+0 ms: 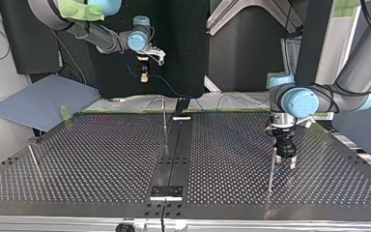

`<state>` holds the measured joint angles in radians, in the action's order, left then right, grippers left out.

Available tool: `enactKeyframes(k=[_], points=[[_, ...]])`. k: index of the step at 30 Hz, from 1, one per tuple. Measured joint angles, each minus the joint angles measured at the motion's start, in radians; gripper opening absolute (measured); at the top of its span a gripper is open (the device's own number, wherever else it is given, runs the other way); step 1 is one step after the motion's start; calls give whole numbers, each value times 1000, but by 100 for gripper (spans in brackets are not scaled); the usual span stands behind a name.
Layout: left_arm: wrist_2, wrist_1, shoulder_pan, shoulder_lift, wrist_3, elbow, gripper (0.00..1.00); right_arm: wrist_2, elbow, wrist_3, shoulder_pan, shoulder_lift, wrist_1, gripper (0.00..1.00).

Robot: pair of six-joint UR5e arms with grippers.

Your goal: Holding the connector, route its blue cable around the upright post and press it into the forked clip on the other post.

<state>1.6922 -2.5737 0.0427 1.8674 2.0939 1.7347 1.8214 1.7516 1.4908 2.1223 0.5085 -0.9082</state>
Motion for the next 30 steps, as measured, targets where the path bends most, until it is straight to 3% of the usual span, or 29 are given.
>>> enactKeyframes(k=[5,15,25,30], points=[[8,-7,0,0,0,0,100,-11,33,-4,-8,37,-24,0],[13,-17,0,0,1,0,100,-94,56,-8,-34,125,-17,0],[46,-47,-2,0,-4,0,100,-180,58,-48,-64,161,7,0],[59,-58,-4,0,-7,0,100,-204,78,-68,-74,161,5,0]])
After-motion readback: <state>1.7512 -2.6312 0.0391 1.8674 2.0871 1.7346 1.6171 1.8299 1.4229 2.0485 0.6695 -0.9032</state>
